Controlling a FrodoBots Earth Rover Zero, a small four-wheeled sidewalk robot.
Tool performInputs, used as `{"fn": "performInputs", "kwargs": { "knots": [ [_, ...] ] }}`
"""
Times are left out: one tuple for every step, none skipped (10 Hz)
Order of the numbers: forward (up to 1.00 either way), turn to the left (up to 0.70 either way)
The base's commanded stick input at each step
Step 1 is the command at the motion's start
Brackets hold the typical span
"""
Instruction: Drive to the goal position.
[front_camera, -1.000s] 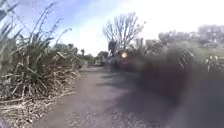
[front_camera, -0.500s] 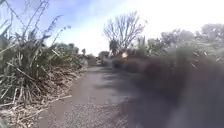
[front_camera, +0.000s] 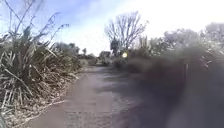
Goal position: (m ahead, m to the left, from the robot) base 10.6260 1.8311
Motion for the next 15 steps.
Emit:
{"fn": "performInputs", "kwargs": {
  "knots": [
    [0.45, 0.00],
    [0.45, 0.00],
    [0.45, 0.00],
    [0.45, 0.00],
    [0.45, 0.00],
    [0.45, 0.00],
    [0.45, 0.00],
    [0.45, 0.00],
    [0.45, 0.00],
    [0.45, 0.00],
    [0.45, 0.00],
    [0.45, 0.00],
    [0.45, 0.00],
    [0.45, 0.00],
    [0.45, 0.00]
  ]
}}
